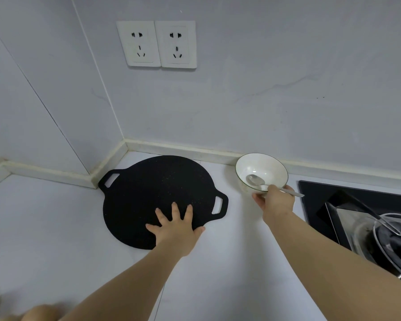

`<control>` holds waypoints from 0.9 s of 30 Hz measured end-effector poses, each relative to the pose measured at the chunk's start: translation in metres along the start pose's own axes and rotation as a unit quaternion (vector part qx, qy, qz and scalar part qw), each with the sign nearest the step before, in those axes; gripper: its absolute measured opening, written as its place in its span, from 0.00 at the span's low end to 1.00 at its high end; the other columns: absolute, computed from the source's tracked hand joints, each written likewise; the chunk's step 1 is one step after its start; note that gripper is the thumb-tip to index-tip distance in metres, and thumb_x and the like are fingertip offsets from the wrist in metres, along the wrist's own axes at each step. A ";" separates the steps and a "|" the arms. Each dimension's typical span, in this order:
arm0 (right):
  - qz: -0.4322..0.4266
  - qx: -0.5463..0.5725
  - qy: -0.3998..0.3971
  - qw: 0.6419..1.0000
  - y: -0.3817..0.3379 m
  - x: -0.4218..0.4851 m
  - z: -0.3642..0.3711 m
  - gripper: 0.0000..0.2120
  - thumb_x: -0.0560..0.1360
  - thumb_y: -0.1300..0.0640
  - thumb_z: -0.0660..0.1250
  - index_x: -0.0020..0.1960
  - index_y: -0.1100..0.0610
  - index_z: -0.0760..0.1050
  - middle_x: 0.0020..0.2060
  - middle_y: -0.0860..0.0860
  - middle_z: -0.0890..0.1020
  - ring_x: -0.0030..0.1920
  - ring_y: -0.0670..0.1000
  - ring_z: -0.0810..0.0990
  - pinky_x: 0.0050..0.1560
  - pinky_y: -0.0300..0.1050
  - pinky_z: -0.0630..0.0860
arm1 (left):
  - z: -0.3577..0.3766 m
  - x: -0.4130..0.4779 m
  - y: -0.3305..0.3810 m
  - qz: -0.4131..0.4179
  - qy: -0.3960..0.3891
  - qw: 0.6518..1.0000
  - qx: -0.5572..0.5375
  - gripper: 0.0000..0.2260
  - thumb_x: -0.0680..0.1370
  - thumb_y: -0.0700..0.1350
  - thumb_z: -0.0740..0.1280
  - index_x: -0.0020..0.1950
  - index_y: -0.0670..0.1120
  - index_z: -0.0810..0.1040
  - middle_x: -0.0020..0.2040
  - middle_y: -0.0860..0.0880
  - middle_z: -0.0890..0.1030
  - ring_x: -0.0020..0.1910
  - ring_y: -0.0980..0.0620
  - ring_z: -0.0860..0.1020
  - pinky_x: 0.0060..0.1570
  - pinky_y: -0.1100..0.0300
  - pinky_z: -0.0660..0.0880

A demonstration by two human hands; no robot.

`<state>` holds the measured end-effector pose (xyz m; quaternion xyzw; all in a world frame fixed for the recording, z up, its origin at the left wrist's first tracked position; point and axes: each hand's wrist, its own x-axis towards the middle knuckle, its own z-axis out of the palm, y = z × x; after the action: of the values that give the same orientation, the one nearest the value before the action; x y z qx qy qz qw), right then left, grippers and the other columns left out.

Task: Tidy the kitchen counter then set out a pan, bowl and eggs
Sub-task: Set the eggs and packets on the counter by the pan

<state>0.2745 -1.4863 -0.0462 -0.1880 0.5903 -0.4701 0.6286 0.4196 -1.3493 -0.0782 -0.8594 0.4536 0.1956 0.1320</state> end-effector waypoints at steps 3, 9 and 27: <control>-0.005 0.012 0.006 1.000 -0.003 -0.002 -0.002 0.21 0.76 0.62 0.56 0.67 0.47 0.66 0.57 0.47 0.77 0.31 0.52 0.78 0.34 0.38 0.73 | -0.002 0.001 0.004 -0.008 -0.005 1.000 -0.013 0.31 0.78 0.65 0.45 0.76 0.55 0.37 0.77 0.45 0.39 0.73 0.30 0.40 0.67 0.30 0.51; -0.004 -0.002 -0.001 1.000 -0.003 -0.009 -0.003 0.21 0.76 0.58 0.62 0.68 0.49 0.65 0.48 0.46 0.78 0.31 0.50 0.78 0.41 0.39 0.75 | -0.002 0.002 0.004 -0.011 -0.006 0.999 -0.033 0.32 0.78 0.66 0.47 0.76 0.56 0.38 0.78 0.46 0.39 0.74 0.31 0.40 0.68 0.30 0.50; 0.005 -0.370 -0.253 0.894 0.064 -0.141 0.010 0.09 0.78 0.59 0.60 0.38 0.55 0.69 0.39 0.53 0.76 0.36 0.51 0.74 0.44 0.46 0.73 | -0.021 -0.082 -0.067 0.077 0.131 0.962 -0.227 0.21 0.79 0.49 0.62 0.72 0.50 0.65 0.70 0.51 0.66 0.67 0.49 0.67 0.66 0.54 0.68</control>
<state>0.3273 -1.3438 -0.0151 -0.5165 0.5434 -0.1511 0.6443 0.4380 -1.2613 -0.0187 -0.8473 0.4755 0.1890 -0.1423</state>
